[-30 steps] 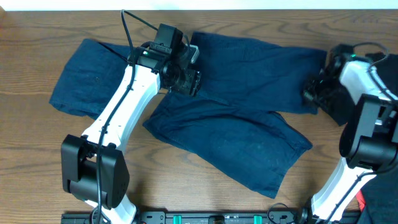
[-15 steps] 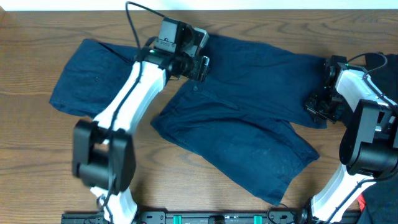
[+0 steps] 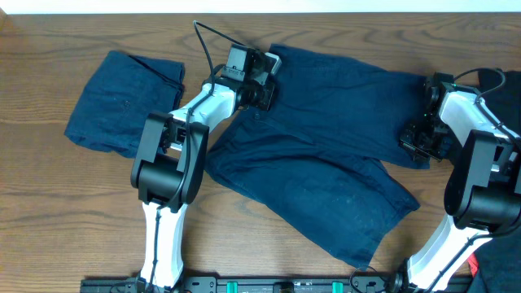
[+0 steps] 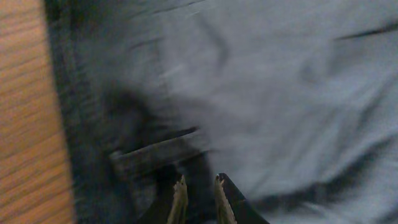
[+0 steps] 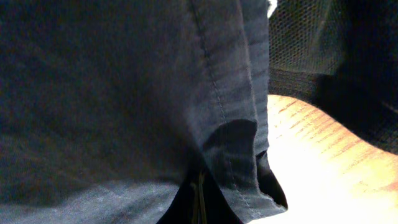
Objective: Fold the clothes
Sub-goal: 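Smooth the pants flat, left gripper at waistband, right at leg hem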
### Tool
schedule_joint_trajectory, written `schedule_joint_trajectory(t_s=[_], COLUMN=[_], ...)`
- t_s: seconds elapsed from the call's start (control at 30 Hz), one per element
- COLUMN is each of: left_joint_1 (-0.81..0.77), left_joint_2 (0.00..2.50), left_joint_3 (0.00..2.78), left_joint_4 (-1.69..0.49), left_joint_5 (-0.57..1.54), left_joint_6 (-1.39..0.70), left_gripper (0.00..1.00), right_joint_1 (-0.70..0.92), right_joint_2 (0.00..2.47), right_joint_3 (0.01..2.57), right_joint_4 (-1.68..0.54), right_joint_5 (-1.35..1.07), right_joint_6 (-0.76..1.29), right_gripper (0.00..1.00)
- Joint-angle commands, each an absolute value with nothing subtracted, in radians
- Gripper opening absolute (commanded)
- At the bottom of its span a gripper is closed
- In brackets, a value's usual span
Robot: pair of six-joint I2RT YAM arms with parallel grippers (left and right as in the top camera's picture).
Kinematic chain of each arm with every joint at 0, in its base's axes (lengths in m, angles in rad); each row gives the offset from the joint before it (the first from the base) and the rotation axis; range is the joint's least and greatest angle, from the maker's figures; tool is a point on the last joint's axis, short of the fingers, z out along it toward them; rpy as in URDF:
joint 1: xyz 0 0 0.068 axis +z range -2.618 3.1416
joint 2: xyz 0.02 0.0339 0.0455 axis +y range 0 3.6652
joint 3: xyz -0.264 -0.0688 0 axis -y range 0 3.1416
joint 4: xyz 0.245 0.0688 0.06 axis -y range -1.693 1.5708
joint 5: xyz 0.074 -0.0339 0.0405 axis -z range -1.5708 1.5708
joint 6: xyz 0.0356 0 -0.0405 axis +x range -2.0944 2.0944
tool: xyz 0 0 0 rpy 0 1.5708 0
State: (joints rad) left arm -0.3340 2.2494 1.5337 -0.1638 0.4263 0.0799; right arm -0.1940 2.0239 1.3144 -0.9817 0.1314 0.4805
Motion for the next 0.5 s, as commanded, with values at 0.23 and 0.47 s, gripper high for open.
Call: schedule_joint_trajectory(t_s=[0.23,0.47], left_joint_1=[-0.246,-0.133], left_joint_2=[2.309,2.280], left_joint_3=[1.545,1.554], left_joint_4=[-0.289,-0.410], left_joint_5=[-0.199,-0.179], left_joint_6=[0.070,-0.012], left_gripper=[0.14,0.13], right_joint_1=[-0.223,-0.222], right_joint_2=[1.999,1.884], right_joint_3=[1.379,1.390], right_joint_4=[-1.070,-1.043], right_joint_5=[0.127,-0.001], right_joint_6=[0.391,0.348], right_gripper=[0.03,0.07])
